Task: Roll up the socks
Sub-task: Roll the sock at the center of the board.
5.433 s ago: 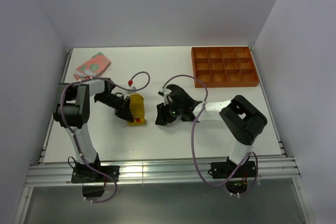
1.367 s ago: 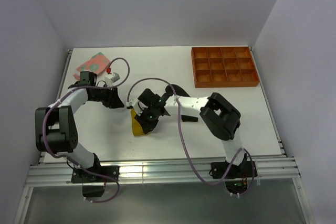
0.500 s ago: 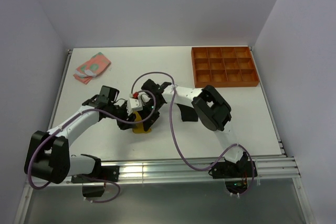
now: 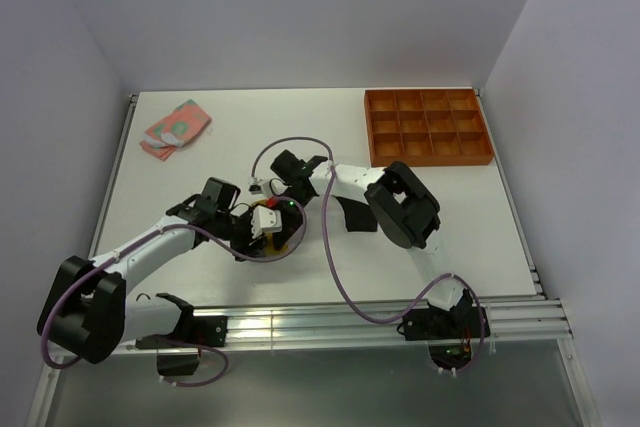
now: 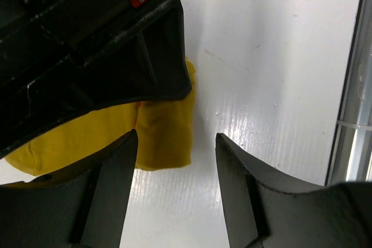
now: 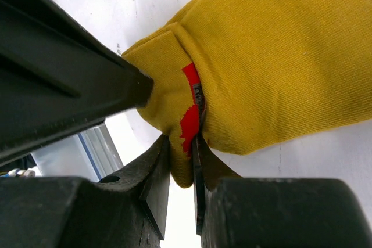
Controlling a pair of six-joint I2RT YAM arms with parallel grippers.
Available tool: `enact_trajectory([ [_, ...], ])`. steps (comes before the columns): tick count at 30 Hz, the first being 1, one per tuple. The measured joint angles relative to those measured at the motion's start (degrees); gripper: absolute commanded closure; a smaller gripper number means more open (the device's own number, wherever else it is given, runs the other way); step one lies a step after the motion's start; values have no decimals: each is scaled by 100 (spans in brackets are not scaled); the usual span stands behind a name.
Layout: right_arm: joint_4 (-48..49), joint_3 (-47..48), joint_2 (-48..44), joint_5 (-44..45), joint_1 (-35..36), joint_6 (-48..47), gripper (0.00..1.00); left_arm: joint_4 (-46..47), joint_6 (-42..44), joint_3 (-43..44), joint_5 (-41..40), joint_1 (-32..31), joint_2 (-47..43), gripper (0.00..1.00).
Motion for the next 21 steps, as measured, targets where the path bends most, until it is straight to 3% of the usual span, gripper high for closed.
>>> enact_trajectory([
  [21,55,-24,24,-105,-31,83,83,868,-271,-286,-201,-354,332,39],
])
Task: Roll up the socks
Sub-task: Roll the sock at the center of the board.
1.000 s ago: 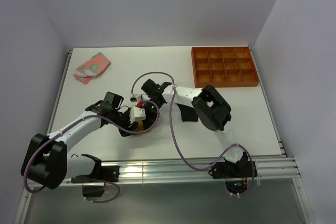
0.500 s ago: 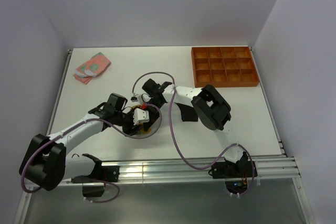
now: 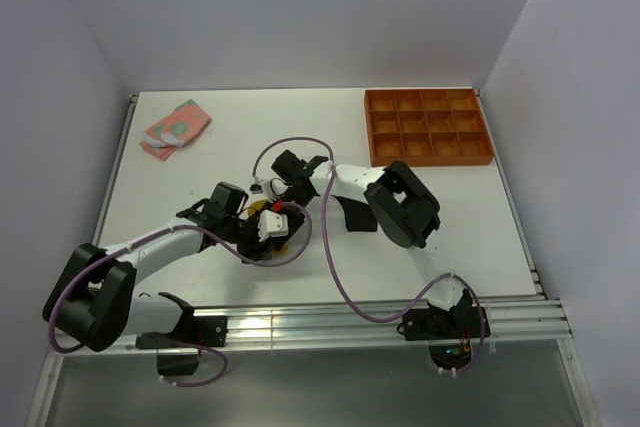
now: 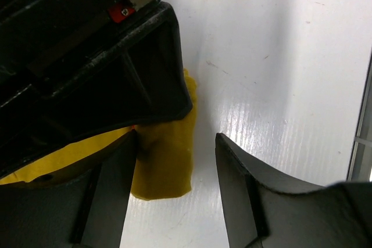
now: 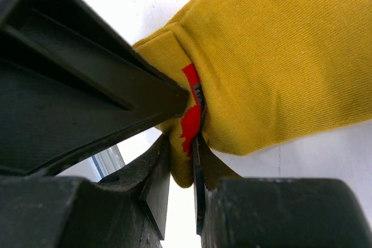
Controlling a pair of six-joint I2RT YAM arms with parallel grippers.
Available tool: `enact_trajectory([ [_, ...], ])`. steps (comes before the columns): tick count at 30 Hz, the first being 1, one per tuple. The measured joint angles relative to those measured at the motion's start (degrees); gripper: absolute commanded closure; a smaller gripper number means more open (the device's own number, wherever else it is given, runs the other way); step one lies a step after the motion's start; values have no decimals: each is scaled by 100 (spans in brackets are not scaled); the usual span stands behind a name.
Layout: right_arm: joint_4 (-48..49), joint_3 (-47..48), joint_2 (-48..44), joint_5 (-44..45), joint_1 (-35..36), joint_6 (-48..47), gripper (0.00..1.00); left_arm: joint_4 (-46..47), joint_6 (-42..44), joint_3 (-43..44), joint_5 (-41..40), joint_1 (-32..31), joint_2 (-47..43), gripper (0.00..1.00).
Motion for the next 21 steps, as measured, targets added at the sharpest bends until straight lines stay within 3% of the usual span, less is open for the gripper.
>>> enact_trajectory([
  [9,197,-131,0,-153,-39,76,83,358,-195,-31,0,-2,310,48],
  [13,302,-219,-13,-236,-55,146,82,485,-216,-17,-26,0,433,59],
  [17,387,-286,-50,-236,-68,184,79,415,-256,46,-13,0,501,78],
  [21,610,-487,-175,-177,-72,286,70,260,-284,179,13,9,614,91],
])
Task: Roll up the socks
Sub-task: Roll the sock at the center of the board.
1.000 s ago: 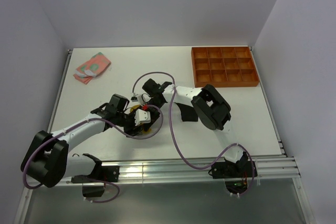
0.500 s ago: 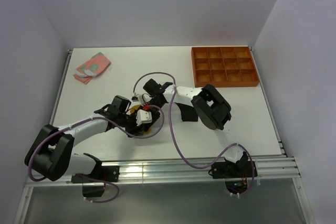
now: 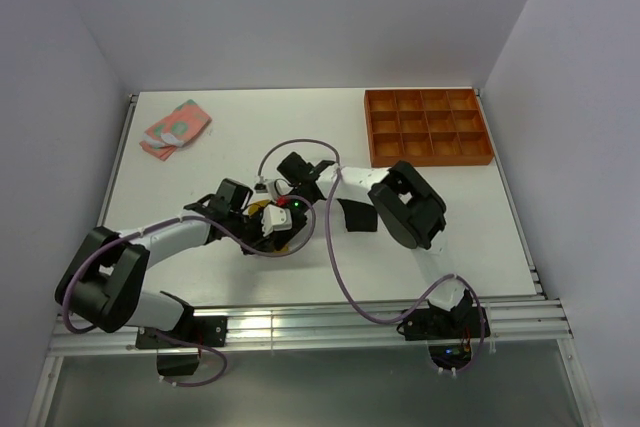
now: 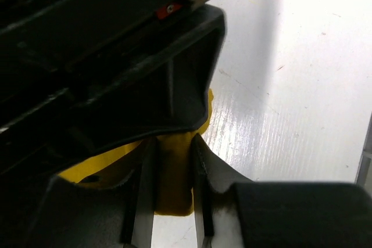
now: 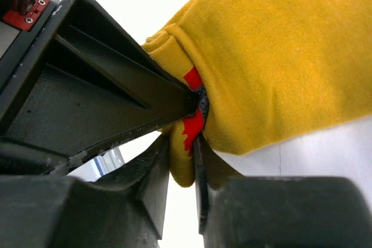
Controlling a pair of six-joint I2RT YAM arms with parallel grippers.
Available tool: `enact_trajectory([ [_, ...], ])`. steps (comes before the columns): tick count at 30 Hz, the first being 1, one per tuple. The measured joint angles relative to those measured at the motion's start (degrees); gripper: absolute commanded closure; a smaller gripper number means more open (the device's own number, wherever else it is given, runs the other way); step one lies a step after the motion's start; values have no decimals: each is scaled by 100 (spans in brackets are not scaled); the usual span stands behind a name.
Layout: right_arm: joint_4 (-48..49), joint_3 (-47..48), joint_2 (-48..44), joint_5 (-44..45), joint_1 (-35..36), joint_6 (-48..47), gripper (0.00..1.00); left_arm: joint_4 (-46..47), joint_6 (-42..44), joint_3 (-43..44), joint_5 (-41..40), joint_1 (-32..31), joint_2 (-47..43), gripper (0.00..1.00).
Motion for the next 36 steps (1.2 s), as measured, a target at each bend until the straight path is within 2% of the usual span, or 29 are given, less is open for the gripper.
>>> enact_trajectory([
  [3,348,-310,-205,114,2,116,61,-87,-7,87,101,48,92,97],
  [6,837,-796,-516,254,-59,361,56,-195,13,184,317,144,199,100],
  [12,1770,-2107,-1445,758,-323,678,53,-730,72,542,774,529,542,100],
  [21,2861,-3442,-2817,1703,-509,1056,52,-2505,577,1777,1598,1425,1606,100],
  [28,3250,-3670,-3620,2719,-184,957,48,-4435,1596,3331,2326,1954,3056,100],
  [32,3416,-3602,-3646,3342,273,730,45,-5359,2063,3773,2669,2149,3580,100],
  [36,3515,-3294,-3289,3851,719,472,43,-5810,2173,3840,2944,2197,3777,100],
])
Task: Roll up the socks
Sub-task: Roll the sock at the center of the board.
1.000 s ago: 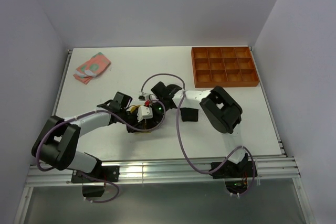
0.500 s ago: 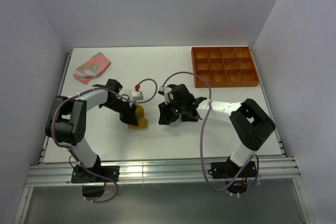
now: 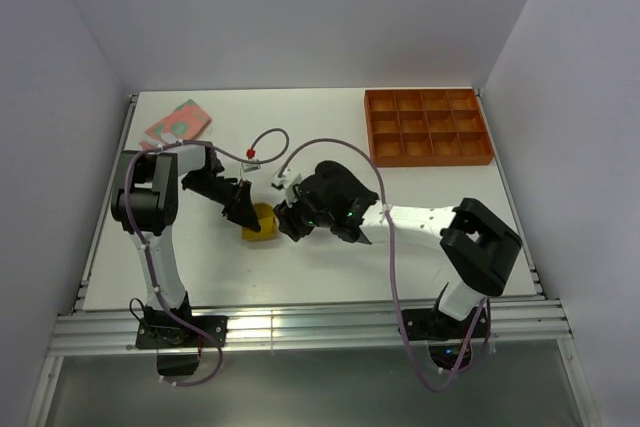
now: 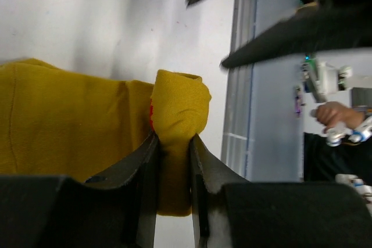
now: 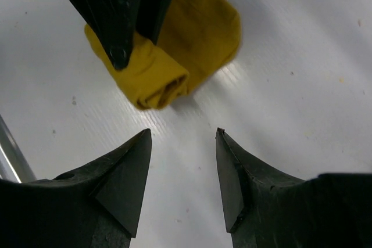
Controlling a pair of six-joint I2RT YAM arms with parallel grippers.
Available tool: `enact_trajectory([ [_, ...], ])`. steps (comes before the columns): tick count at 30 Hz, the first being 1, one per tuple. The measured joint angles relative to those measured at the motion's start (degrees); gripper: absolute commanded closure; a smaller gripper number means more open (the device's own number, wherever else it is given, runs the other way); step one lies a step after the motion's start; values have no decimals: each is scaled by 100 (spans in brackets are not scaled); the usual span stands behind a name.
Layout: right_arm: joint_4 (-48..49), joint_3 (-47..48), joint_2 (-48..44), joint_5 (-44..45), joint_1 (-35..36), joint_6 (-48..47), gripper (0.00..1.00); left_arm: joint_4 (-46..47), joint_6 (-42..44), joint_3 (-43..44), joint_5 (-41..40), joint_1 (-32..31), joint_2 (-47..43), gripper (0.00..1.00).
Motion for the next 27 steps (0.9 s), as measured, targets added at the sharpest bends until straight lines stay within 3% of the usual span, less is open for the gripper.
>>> enact_trajectory([
  [11,538,166,774,350,553,-542,39,-321,-70,-4,302,-2,699,100],
  [27,575,667,1207,273,901,-964,39,101,-717,-81,234,-4,754,100],
])
